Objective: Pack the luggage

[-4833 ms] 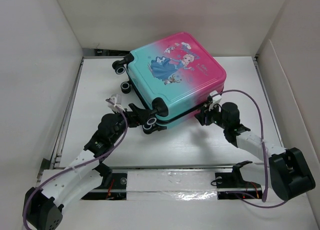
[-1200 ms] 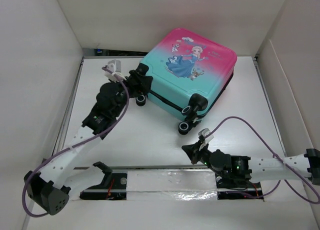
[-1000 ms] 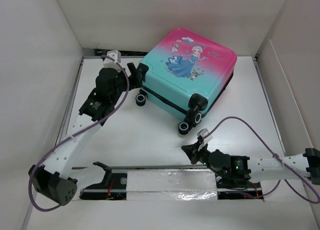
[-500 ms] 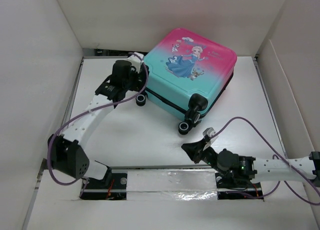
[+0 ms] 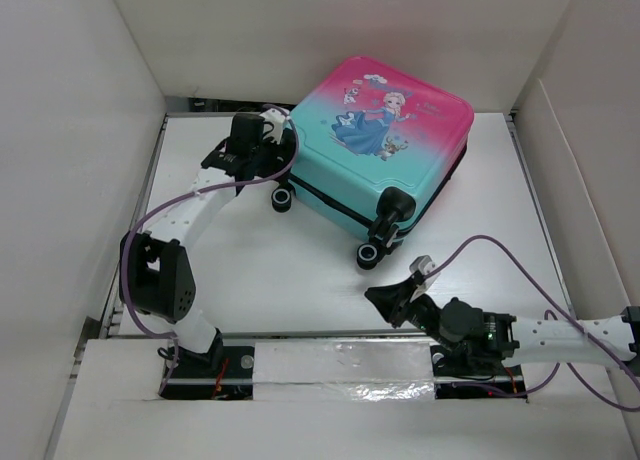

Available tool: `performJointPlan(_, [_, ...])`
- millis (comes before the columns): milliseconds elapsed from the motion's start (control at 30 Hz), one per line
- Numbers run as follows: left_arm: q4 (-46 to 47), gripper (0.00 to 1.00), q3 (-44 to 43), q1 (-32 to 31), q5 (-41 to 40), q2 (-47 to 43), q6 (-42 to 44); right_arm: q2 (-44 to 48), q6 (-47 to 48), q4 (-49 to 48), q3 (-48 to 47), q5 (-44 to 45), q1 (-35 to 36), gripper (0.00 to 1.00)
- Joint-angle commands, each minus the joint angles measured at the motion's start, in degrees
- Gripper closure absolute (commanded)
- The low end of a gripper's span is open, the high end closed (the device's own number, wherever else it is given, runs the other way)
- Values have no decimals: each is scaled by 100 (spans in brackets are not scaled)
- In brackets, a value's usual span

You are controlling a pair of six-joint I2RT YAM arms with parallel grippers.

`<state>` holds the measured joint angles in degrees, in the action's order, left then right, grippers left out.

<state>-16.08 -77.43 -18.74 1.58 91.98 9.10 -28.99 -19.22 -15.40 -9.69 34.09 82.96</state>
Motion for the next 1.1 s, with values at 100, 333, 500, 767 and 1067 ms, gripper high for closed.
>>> performJointPlan(100, [359, 19, -255, 37, 369, 21, 4, -10, -2, 72, -41, 98, 36, 78])
performJointPlan(333, [395, 52, -247, 143, 624, 4, -84, -142, -82, 125, -68, 151, 36, 74])
performJointPlan(500, [482, 97, -141, 143, 694, -49, -251, -37, -169, 432, -138, 291, 36, 64])
performJointPlan(767, [2726, 100, 1831, 91, 432, -1269, -2050, 596, -74, 1951, -821, 363, -657, 92])
performJointPlan(1067, [3735, 100, 4014, -297, -625, -3458, -3837, 818, 1209, 2568, -1649, -1507, -2677, 100])
